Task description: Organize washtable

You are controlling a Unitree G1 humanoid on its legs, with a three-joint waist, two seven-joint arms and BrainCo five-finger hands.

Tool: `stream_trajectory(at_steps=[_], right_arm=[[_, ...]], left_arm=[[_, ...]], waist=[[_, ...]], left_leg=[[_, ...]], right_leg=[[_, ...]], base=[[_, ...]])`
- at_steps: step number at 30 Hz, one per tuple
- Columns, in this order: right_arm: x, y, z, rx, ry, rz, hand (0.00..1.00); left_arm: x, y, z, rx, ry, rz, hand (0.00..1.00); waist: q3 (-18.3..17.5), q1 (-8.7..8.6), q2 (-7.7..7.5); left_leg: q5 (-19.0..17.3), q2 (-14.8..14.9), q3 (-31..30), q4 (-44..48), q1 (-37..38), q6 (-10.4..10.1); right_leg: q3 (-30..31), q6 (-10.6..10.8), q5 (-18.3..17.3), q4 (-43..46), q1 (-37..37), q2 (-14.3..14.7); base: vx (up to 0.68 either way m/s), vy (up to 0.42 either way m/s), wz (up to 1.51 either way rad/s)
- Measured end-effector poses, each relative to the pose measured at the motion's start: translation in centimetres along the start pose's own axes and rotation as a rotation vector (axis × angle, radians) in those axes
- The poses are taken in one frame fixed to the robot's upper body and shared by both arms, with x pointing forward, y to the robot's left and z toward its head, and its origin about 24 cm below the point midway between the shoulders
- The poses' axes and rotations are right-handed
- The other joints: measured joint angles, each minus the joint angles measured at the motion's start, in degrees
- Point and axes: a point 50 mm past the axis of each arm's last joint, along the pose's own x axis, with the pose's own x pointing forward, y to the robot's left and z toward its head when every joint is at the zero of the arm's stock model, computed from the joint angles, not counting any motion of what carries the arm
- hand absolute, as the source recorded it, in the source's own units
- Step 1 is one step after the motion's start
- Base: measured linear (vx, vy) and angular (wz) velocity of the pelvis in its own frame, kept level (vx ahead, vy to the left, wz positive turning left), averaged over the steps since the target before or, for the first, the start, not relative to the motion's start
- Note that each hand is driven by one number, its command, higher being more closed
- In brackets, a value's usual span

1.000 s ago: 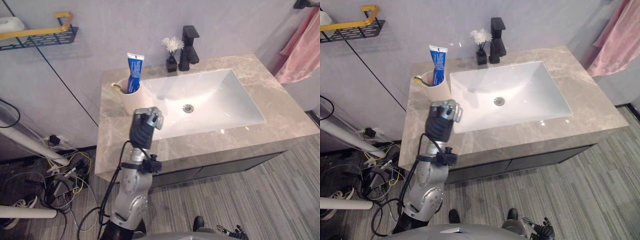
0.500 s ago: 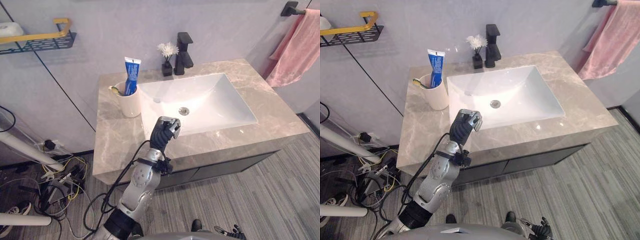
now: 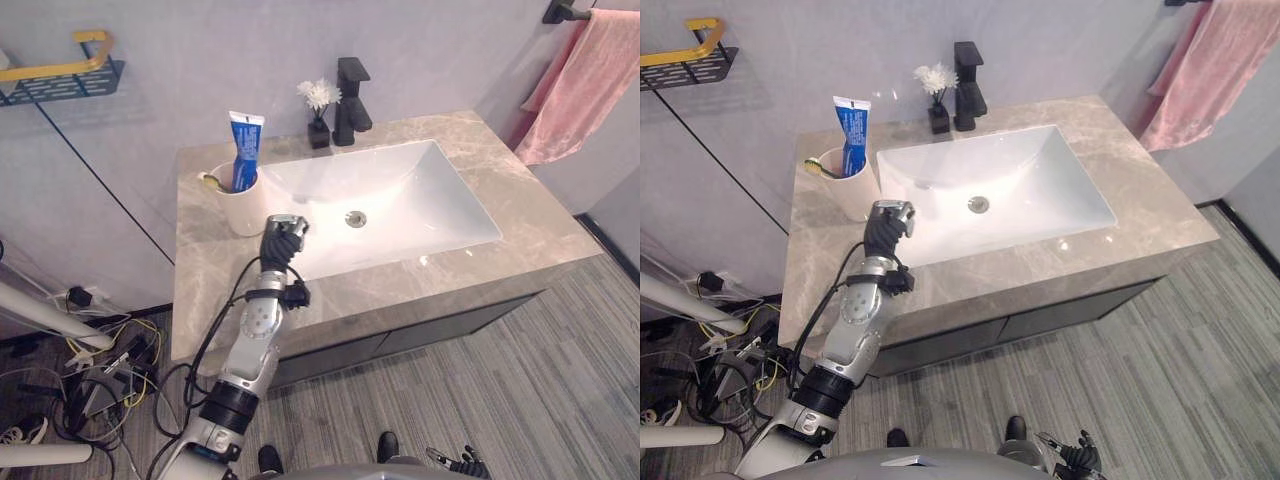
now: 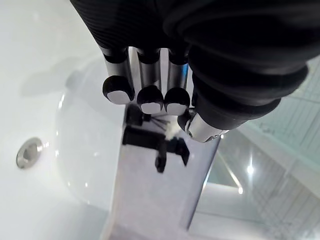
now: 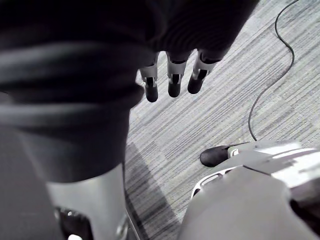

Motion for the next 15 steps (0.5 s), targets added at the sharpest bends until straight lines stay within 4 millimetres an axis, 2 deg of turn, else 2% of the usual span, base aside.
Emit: stream_trajectory(at_steps=[2,9,15], right_arm=[[0.0,0.1,0.0,0.002,-0.001,0.001,0.00],[0.0,0.1,0.0,0.014,-0.002,-0.001,0.00],[0.0,0.1,0.1,0.015,-0.003,0.000,0.00]], left_arm=[[0.3,1.2,0.1,0.026,-0.006,0.068,1.00],[1.2,3.5,0.5,0.048,-0.018,0.194,1.00],[1.2,4.0,-0.2,0.064,0.019,0.224,1.00]], waist=[[0.06,-0.03,-0.08],[0.40,-0.12,-0.45],[0.47,-0.13,-0.48]], left_leg=[[-0.32,-0.03,0.50,0.00,0.51,-0.06],[-0.60,-0.05,0.83,0.01,0.44,-0.22],[-0.70,-0.05,1.62,0.02,0.41,-0.24]], right_leg=[[0.47,0.02,-0.01,-0.01,-0.03,-0.05],[0.88,0.03,-0.03,-0.01,-0.26,-0.04],[1.57,0.05,-0.01,-0.01,-0.80,-0.03]], base=[[0.01,0.006,-0.13],[0.01,0.000,-0.02],[0.01,0.000,-0.06]])
